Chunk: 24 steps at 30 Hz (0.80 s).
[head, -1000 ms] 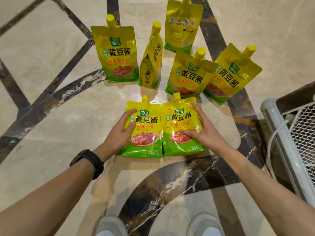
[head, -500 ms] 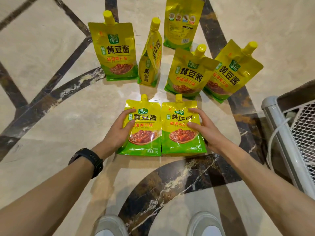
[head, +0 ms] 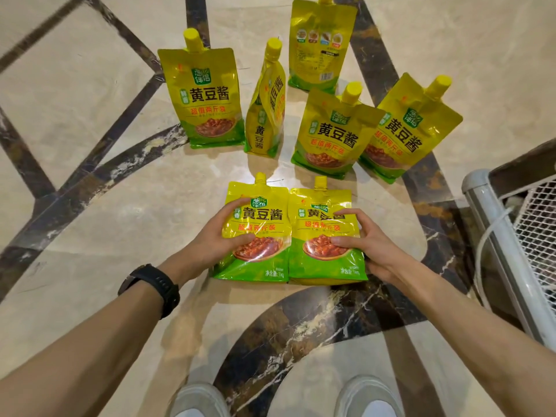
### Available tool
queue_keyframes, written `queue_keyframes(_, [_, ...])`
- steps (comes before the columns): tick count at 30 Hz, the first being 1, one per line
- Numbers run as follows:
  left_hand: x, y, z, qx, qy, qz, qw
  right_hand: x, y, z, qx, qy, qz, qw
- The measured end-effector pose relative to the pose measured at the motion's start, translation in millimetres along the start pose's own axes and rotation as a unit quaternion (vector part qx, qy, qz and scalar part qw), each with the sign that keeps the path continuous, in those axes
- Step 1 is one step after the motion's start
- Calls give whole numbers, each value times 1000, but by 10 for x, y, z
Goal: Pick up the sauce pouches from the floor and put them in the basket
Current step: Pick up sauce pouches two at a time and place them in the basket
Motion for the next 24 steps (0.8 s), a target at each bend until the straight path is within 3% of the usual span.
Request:
queue_keyframes(7, [110,25,-21,-6,-34,-31,999,132,-65,-53,-71,-54,-33,995])
queue_keyframes(14, [130,100,26,-1,-72,-43,996,30,169,38,-129,13,-149,980])
queue_keyframes(18, [146,86,25,-9,-74,-53,996,-22,157,100,-112,-7,-183,977])
queue_keyframes(24, [148,59,46,-11,-77,-54,996,-31,-1,76,-55,-25,-100,993])
Point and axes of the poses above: each hand's wrist, its own z-axis towards the middle knuckle, its own x-axis out of the palm, y = z × x, the point moved 1 cm from there along z, towards the middle knuckle, and after that the axes turned 3 degrees about -x, right-handed, at the moved point
